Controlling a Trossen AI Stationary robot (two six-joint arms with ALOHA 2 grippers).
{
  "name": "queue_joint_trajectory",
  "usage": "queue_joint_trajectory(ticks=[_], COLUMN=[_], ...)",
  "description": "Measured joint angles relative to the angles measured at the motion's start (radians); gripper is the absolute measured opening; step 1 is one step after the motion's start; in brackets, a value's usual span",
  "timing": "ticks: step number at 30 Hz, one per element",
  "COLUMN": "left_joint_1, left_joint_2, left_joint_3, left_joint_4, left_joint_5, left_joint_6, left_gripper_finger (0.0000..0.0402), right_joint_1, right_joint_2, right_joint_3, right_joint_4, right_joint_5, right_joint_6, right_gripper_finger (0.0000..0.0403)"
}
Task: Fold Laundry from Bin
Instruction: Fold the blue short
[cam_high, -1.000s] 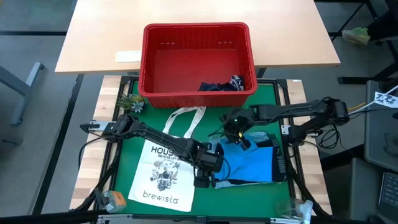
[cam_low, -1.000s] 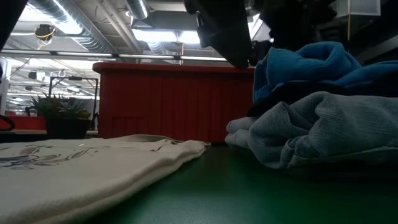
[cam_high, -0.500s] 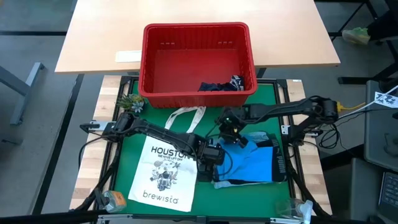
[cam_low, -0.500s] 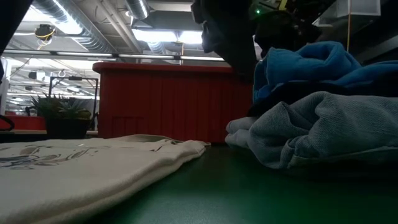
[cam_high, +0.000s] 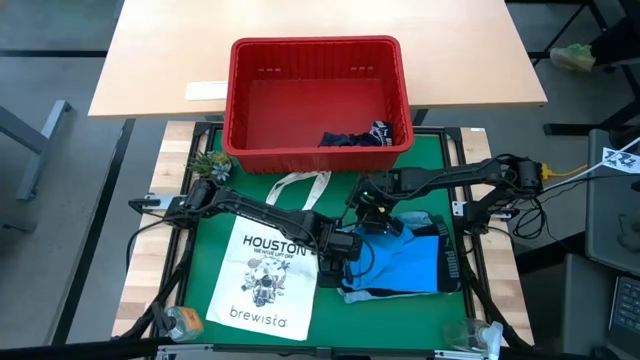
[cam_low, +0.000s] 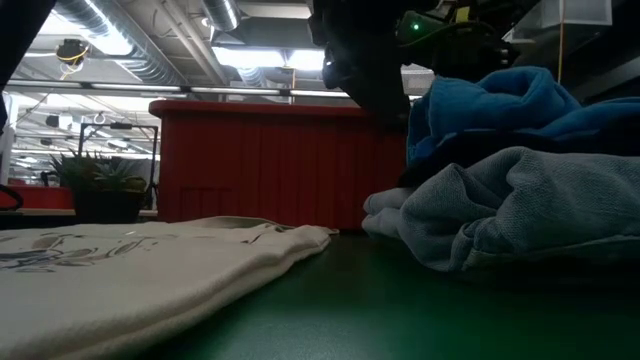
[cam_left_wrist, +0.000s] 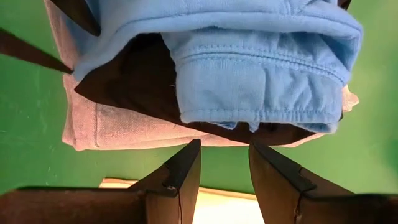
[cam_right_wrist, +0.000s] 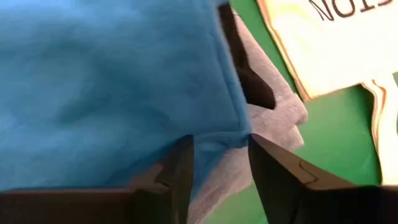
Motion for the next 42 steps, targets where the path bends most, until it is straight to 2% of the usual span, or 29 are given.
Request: queue_joint_trajectory(ticks=[8, 14, 19, 23, 28, 34, 37, 42], left_joint_1=[0.012, 0.027, 0.036, 0.039, 0.056, 0.089, 0.102, 0.117], left_joint_2=[0.0, 0.0, 0.0, 0.0, 0.0, 0.0, 0.0, 0.0], left_joint_3=[0.0, 0.0, 0.0, 0.0, 0.0, 0.0, 0.0, 0.0], left_joint_4=[-0.011, -0.019, -0.024, -0.025, -0.025, -0.084, -0.144, -0.17], left_joint_5=[-0.005, -0.005, -0.008, -0.03, -0.033, -0.026, -0.026, -0.029], left_joint_6=[0.016, 0.016, 0.015, 0.015, 0.016, 0.017, 0.019, 0.044], left_gripper_finger=[0.0129, 0.0129, 0.0129, 0.0129, 0.0129, 0.0129, 0.0129, 0.0129], right_joint_1=[0.001, 0.001, 0.001, 0.0, 0.0, 0.0, 0.0, 0.0], right_joint_2=[0.0, 0.0, -0.012, -0.057, -0.12, -0.129, -0.121, -0.121], right_joint_3=[0.0, 0.0, 0.0, 0.0, 0.0, 0.0, 0.001, 0.001], right_joint_4=[-0.002, -0.002, -0.015, -0.047, -0.081, -0.073, -0.064, -0.035], right_joint_5=[-0.014, -0.013, 0.015, 0.017, 0.033, 0.175, 0.235, 0.232], right_joint_6=[-0.015, -0.016, -0.014, -0.014, -0.01, 0.01, 0.022, 0.075], right_gripper_finger=[0.008, 0.0008, 0.0016, 0.0003, 0.0008, 0.0003, 0.0013, 0.006])
